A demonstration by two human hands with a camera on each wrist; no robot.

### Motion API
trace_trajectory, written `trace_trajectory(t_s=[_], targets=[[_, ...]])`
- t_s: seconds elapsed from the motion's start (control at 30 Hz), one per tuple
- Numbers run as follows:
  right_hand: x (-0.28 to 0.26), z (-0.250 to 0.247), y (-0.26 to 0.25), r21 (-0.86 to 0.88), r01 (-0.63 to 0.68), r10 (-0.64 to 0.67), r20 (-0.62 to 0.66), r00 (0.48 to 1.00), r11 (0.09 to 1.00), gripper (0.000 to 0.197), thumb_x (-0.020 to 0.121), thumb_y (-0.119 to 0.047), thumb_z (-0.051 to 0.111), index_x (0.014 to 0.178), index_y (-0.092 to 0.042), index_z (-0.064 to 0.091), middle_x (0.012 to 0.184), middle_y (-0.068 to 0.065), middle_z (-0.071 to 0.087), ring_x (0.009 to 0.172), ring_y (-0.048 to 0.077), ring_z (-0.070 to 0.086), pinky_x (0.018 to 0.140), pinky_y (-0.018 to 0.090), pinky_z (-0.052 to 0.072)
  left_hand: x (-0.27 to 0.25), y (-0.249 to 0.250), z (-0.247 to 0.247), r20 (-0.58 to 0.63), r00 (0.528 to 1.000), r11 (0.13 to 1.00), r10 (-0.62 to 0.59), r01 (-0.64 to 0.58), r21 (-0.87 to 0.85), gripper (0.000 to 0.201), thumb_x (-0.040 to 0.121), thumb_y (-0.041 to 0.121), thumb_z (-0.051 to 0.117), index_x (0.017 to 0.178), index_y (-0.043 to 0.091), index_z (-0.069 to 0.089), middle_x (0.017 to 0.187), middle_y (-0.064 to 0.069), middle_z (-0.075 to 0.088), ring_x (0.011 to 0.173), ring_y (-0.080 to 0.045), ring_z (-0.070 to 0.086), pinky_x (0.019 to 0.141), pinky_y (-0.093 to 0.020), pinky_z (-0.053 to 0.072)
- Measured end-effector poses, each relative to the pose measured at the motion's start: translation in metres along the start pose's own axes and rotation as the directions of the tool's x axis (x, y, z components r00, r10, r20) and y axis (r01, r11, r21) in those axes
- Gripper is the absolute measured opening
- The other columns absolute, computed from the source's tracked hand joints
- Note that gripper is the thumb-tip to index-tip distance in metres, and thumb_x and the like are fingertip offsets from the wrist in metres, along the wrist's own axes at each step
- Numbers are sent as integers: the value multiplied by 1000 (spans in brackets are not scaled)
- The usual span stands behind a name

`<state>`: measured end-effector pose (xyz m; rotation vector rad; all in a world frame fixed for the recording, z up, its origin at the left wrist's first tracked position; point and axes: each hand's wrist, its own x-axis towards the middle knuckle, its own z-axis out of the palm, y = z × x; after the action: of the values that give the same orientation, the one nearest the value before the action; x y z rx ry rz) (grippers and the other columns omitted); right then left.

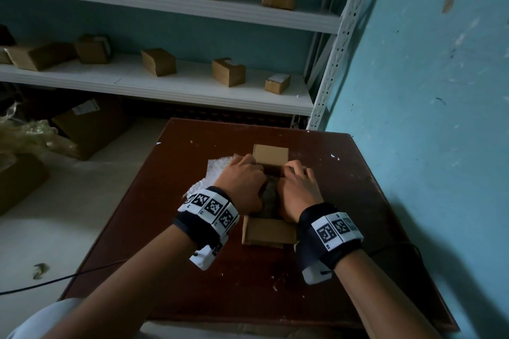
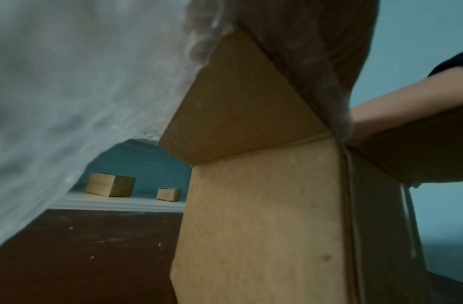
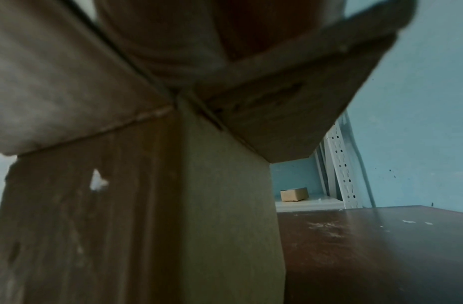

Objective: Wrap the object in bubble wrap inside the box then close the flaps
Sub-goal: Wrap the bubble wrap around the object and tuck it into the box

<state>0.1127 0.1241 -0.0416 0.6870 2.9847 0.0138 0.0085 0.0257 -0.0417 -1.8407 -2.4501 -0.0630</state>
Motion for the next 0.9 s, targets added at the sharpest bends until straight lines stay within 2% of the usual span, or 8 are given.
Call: trace_trajectory(t_s=[0.2,0.3,0.37,0.47,0.6,0.9], targets=[[-3,-9,2,51,24,-28,75,997,998,37,90,-26,59,123,-10,57,146,7,33,141,27,16,115,46,22,1,-4,2,10,1000,1000,-7,7,-4,22,86,37,55,99,23,66,105,5,59,111,-16,43,101,-32,31],[-6,-11,-1,145,56,-59,13,998,988,35,89,-26,58,122,-14,55,140,6,38,135,26,26,111,43,29,3,-5,5,8,1000,1000,-12,13,-28,23,85,39,55,100,25,65,104,7,60,111,-17,43,100,-32,30],[-8,-10,-3,186,80,-80,-8,997,979,34,90,-25,55,123,-16,55,140,4,37,133,26,27,110,43,32,3,-6,7,-3,1000,998,-22,22,-58,25,85,40,54,104,27,64,107,8,60,112,-17,43,100,-32,30],[-10,-9,-4,151,82,-85,12,996,985,31,90,-23,58,119,-12,61,144,5,35,138,27,22,113,45,29,3,-7,10,-16,999,997,-29,27,-76,29,83,42,54,108,30,63,111,9,61,115,-16,42,101,-32,29],[-8,-11,-5,166,65,-70,22,997,984,29,92,-17,56,119,-9,61,143,7,38,138,28,22,115,44,26,3,-7,8,-17,1000,997,-14,12,-78,25,86,41,54,105,29,63,113,9,60,115,-16,42,102,-32,29],[-13,-17,-4,195,79,-94,68,993,978,27,95,-18,51,121,-14,59,145,7,38,141,29,16,114,46,26,1,-7,0,5,1000,998,-5,6,-55,20,87,39,55,100,26,64,112,7,58,116,-17,41,100,-34,31]])
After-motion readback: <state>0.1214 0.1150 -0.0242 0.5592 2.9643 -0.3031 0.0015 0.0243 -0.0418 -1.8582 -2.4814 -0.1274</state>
